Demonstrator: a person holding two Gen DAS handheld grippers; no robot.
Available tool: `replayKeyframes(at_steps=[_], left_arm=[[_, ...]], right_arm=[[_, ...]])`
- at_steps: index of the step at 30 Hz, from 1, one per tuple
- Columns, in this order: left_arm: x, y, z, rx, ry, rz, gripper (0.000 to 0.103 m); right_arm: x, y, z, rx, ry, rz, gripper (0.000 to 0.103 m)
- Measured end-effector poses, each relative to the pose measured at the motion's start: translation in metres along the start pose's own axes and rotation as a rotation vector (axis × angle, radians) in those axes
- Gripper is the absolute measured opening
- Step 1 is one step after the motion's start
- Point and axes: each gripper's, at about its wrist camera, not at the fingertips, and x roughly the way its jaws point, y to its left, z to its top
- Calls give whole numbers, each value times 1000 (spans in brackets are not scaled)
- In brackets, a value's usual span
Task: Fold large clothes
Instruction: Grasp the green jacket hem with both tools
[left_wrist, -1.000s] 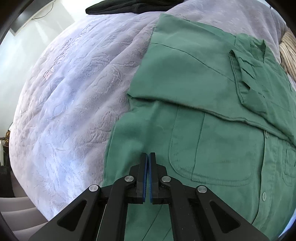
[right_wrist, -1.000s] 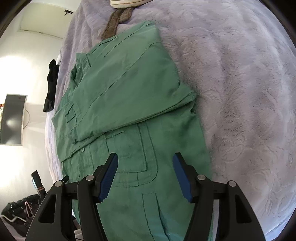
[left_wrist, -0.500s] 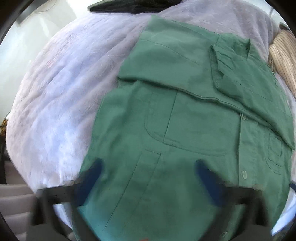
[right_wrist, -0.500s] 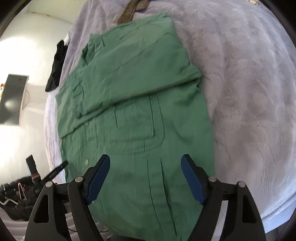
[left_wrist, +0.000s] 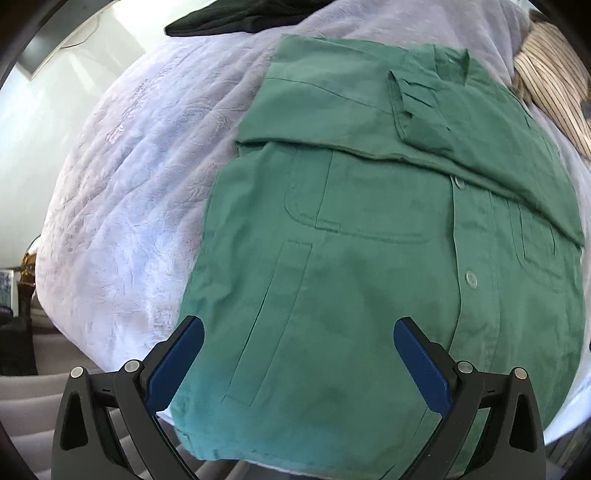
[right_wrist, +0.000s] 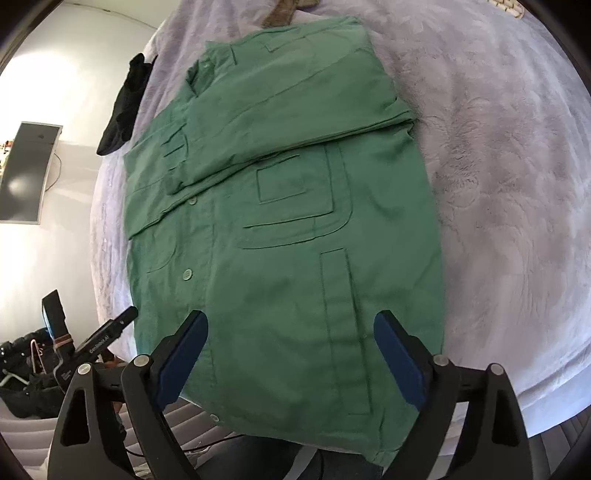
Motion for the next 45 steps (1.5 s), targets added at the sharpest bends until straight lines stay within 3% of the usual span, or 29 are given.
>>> replayKeyframes(at_steps=[3,10,21,23,30,39,42,45], left_arm=[[13,25,-9,20,-10,-20,103],[45,53,-34,84,-17,-62,103],[94,145,-96,82,13,-123,103],[91,166,-98,71,29,-130,103],[144,214,-127,85,113,-191,103],[201,225,-156,85,195,-300,103],[225,240,-164,60,228,-357,103],[237,235,-165,43,243,-393,103]], right_arm=[[2,10,-12,2,-8,-3,103],[12,30,-55,37,-22,21,103],[31,36,-122,187,34,28,103],[30,30,-130,213,34,21,103],[22,0,-148,329,10,11,103],[-10,-61,-145,431,-169,-77,103],[-3,-79,-142,435,-160,-88,103],[19,-93,-146,469,-102,-22,103]])
